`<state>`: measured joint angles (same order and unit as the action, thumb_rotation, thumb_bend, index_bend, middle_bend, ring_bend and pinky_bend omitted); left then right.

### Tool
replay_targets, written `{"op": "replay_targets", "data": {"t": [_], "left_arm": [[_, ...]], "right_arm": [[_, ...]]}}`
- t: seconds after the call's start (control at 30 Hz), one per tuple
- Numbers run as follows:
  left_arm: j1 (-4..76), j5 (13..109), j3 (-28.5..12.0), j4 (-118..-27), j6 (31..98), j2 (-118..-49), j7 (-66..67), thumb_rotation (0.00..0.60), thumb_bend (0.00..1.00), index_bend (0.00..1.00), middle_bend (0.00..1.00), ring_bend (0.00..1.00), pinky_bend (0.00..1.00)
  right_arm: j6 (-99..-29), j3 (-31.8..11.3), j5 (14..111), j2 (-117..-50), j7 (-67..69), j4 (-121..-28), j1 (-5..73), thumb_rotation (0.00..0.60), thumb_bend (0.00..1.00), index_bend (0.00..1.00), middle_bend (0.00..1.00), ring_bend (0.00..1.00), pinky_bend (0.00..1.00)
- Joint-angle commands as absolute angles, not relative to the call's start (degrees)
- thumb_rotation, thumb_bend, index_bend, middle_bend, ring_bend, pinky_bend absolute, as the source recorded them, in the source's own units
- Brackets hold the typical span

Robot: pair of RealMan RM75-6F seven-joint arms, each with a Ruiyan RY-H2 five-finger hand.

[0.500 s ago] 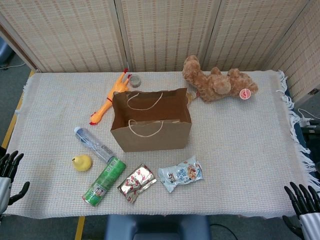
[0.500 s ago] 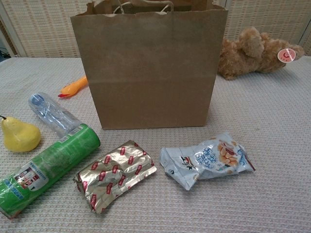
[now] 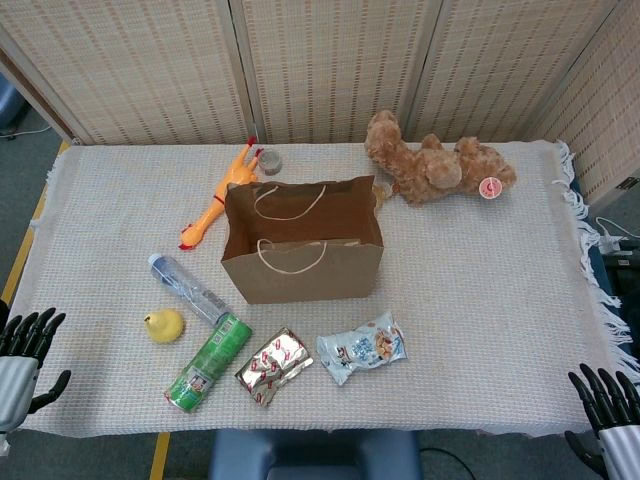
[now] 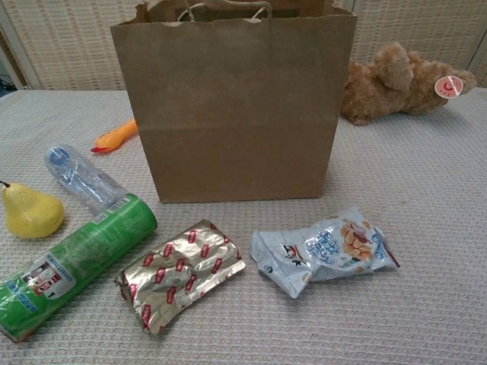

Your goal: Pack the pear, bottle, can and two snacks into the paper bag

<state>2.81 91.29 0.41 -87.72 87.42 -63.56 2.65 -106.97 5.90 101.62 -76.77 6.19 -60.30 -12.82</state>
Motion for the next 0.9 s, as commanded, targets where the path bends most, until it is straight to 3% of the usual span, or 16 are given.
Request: {"op": "replay_targets", "data": {"t": [0.03, 0.37, 0.43, 0.9], "left_arm": [[4.9, 92.5, 1.7, -91.0, 83.3, -61.5, 3.5, 0.6, 0.33, 0.0, 0.0, 0.0, 0.03], [13.1, 91.7, 1.1, -100.2, 69.9, -57.8, 14.0, 0.6, 0.34, 0.01, 0.0, 0.0, 0.13], [16.1, 89.2, -0.1, -101.6, 65.1, -59.2, 17.4, 0.6, 0.34, 0.01, 0.0, 0.0, 0.15], [25.3, 74.5, -4.6, -102.3, 55.2, -65.9, 32.0, 0.6, 0.34, 0.02, 0.0, 0.0, 0.19]], "right_arm": [[-107.0, 5.9, 101.6, -76.8, 6.1, -60.3, -12.8, 0.6, 0.13, 0.0, 0.0, 0.0, 0.0], [-106.7, 5.9, 101.8, -76.6, 5.9, -60.8, -12.5, 0.6, 0.13, 0.0, 0.0, 0.0, 0.0], [-106.5, 5.9, 101.9, -76.5, 6.1, -60.8, -12.3, 0.6, 0.13, 0.0, 0.0, 0.0, 0.0], [-106.3, 5.9, 101.6, -76.4, 7.2, -60.9, -12.3, 0.6, 0.13, 0.0, 0.0, 0.0, 0.0]]}}
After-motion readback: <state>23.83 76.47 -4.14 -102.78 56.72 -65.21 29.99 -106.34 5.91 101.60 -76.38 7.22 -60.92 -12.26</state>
